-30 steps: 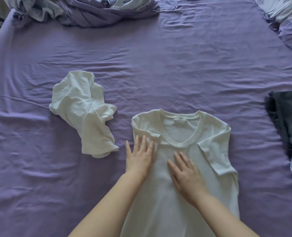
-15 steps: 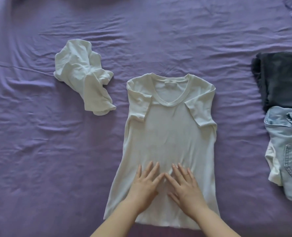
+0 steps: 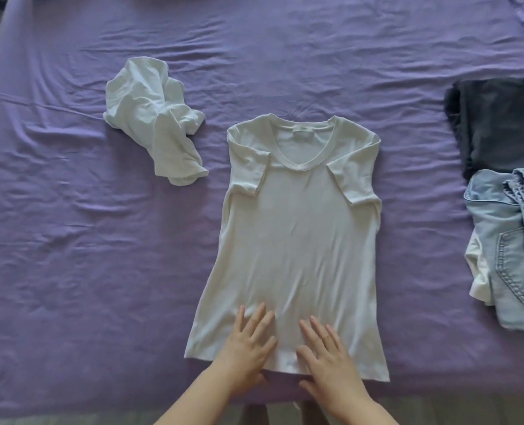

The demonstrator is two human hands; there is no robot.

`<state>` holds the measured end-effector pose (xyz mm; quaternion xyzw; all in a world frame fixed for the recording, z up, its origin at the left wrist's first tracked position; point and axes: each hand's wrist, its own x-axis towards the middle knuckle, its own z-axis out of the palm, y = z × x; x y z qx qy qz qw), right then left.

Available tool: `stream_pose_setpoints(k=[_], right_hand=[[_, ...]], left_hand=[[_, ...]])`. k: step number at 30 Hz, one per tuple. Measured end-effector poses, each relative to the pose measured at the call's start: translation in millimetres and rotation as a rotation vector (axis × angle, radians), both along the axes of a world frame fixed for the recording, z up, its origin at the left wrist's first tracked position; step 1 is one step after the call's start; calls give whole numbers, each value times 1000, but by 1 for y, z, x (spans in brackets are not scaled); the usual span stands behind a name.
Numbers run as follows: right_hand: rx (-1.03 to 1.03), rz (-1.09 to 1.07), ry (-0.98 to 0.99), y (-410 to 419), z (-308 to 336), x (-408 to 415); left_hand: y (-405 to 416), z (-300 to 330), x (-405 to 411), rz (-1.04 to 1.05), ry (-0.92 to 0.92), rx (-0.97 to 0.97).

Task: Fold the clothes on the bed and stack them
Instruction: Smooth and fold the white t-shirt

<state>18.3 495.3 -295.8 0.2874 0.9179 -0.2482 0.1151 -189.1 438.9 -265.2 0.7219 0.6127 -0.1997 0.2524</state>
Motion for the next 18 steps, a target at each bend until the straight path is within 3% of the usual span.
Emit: stream_pose_setpoints(k=[10,15,18], right_hand=[[210,-51,128,10,-3,-14],[32,-87,72,45,18,-18],[-130,-202,-13,85,34,-23]], left_hand=[[10,-9,-2,-33,-11,135],[36,9,-23,-74,-128,-15],[67,29,-41,128,-179,-168]])
